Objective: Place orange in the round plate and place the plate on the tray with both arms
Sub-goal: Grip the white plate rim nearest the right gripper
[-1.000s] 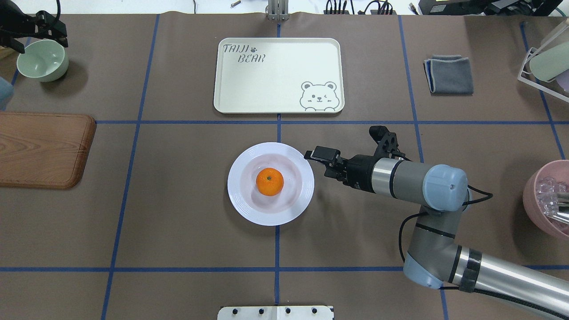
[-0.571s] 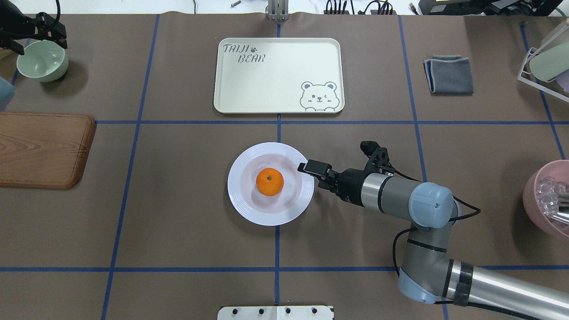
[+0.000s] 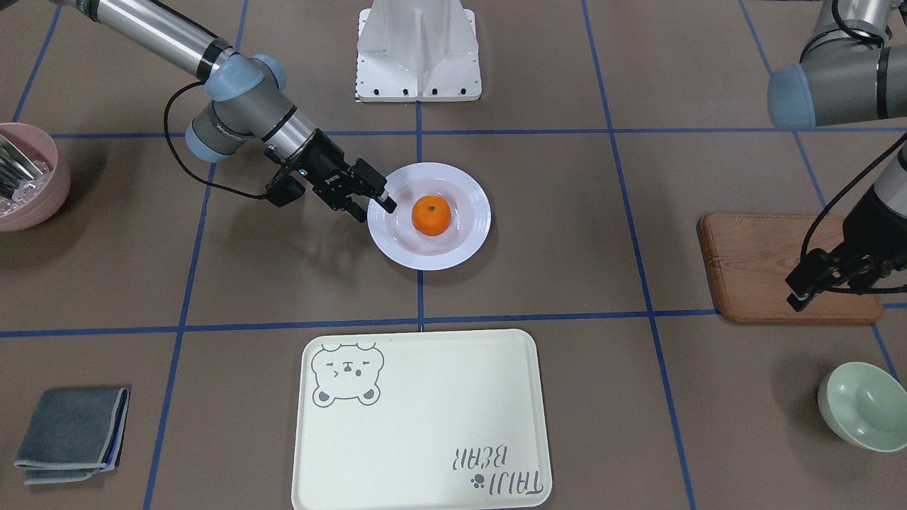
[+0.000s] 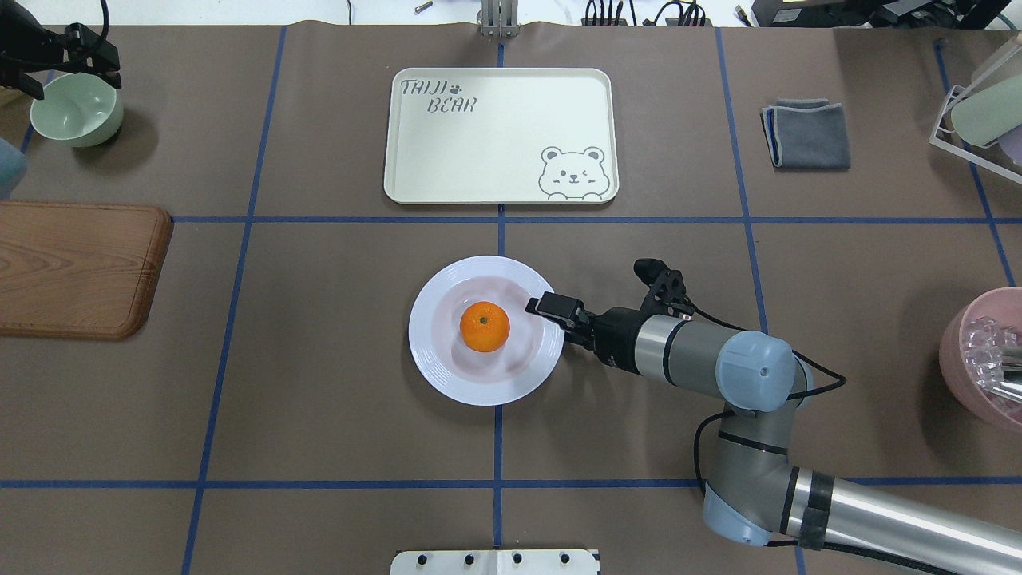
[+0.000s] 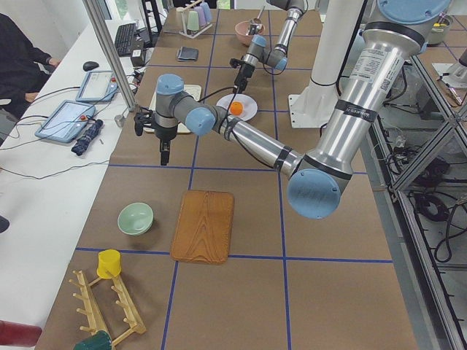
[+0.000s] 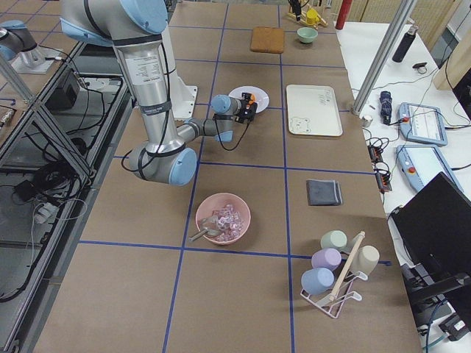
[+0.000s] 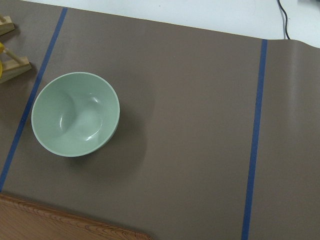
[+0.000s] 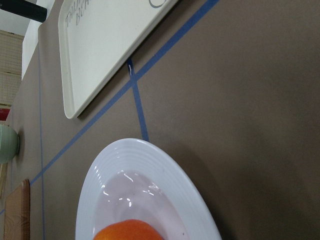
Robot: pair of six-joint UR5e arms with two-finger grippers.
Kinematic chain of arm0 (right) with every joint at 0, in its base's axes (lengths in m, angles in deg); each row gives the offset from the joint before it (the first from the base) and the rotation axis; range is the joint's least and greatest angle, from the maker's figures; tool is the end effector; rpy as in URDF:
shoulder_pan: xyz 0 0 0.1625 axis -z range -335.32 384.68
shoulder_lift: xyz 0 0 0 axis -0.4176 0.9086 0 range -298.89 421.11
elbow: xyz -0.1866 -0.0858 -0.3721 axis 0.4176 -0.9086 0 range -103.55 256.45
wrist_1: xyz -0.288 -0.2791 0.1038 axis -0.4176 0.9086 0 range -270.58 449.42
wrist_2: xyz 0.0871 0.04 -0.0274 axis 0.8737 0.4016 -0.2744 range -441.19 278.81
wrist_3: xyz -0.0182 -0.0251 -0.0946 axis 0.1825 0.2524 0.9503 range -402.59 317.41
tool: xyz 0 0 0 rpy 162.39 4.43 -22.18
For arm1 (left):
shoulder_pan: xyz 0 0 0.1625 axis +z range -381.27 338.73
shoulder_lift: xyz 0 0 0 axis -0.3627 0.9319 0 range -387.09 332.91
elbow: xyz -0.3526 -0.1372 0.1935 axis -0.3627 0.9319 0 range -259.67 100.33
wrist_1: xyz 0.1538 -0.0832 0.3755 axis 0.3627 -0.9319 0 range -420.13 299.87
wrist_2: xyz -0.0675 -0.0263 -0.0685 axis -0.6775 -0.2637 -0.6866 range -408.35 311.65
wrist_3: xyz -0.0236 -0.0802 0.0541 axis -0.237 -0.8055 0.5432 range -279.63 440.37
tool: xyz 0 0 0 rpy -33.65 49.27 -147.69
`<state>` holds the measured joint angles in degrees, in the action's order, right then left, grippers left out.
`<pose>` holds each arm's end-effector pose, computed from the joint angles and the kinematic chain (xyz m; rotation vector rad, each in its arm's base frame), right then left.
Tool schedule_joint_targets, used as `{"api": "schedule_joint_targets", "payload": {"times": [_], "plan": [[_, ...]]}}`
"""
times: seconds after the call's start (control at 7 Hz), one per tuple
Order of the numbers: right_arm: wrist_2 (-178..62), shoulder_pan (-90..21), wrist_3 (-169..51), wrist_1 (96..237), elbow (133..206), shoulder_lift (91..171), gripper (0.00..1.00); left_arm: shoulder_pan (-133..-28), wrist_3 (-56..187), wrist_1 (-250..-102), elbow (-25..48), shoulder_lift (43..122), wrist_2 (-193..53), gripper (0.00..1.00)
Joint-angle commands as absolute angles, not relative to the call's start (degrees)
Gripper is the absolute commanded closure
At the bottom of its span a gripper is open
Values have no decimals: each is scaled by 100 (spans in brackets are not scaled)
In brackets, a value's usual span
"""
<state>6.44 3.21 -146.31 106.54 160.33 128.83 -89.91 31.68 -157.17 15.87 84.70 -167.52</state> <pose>-0.5443 -0.3618 0.3487 0.1397 -1.5707 0.5159 0.1532 -0.6246 0.3925 0.1978 0.7433 -0.3007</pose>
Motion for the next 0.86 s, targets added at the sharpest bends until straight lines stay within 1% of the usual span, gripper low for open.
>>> {"api": "schedule_joint_targets", "payload": {"times": [0.0, 0.71], "plan": [[643, 333, -14717, 10647, 16004, 12808, 0, -8991, 3168, -15716, 1586, 8471, -16753, 2], [635, 385, -14761, 10655, 15854, 12615, 0, -8991, 3168, -15716, 1586, 8471, -16744, 2]]}}
